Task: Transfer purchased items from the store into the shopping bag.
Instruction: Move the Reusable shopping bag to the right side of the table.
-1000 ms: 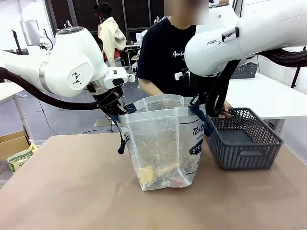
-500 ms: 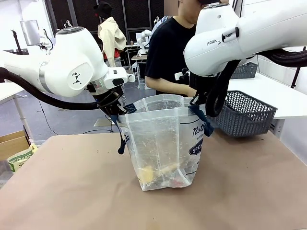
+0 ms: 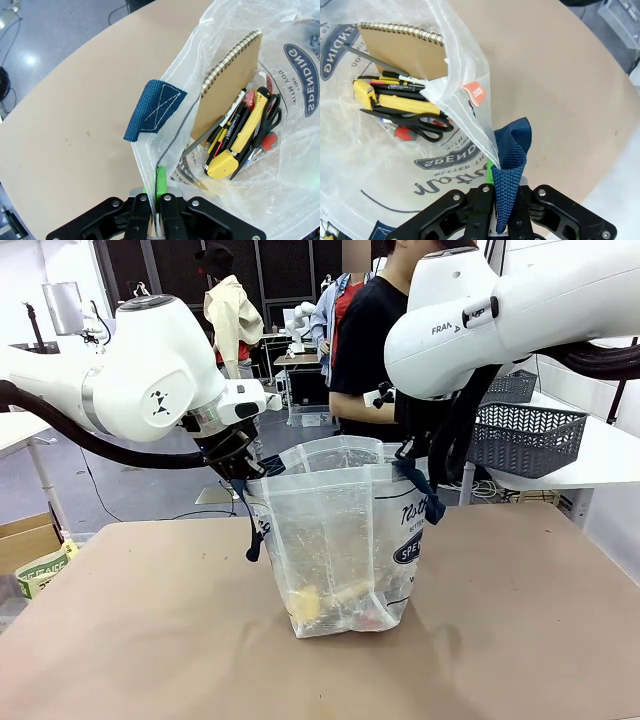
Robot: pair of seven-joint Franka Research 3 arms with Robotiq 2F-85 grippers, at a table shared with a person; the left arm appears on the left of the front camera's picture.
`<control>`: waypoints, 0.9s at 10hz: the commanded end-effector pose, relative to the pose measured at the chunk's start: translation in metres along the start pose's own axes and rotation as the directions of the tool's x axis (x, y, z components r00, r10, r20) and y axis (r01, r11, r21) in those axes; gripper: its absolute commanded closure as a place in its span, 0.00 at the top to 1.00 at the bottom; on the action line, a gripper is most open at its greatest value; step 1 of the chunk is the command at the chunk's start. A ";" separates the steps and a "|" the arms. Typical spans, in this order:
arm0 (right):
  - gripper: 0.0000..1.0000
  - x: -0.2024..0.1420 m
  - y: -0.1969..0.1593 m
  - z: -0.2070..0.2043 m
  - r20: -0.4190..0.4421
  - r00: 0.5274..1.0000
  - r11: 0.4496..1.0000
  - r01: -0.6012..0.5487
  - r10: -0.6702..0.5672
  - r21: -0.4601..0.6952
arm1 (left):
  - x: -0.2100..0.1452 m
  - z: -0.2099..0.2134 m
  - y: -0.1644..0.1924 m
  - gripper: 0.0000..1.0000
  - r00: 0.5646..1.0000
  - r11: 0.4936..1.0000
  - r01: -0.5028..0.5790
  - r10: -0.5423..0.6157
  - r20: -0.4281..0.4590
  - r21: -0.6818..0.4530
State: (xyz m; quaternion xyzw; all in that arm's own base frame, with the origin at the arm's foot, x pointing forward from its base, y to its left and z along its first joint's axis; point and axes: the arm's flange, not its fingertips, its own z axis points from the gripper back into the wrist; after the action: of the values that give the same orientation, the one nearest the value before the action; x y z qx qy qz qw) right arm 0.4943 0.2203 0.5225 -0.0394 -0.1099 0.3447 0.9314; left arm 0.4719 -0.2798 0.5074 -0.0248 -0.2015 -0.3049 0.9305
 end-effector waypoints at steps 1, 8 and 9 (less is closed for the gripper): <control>0.00 0.002 0.012 0.008 0.026 0.999 1.000 0.021 -0.021 -0.012 | 0.004 0.008 -0.007 0.00 0.998 1.000 0.006 -0.005 0.056 -0.022; 0.00 0.027 0.033 0.022 0.102 0.978 0.983 0.182 -0.183 0.023 | 0.029 0.022 -0.027 0.00 0.987 0.995 0.043 -0.029 0.161 -0.087; 0.00 0.032 0.035 0.025 0.114 0.974 0.981 0.194 -0.196 0.029 | 0.032 0.023 -0.031 0.00 0.986 0.994 0.048 -0.032 0.161 -0.099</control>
State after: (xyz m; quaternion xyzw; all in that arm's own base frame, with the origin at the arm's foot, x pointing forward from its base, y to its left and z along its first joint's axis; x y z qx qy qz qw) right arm 0.4847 0.2582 0.5427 -0.0139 -0.1467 0.2648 0.9530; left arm 0.4644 -0.3173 0.5342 -0.0748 -0.2528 -0.3150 0.9117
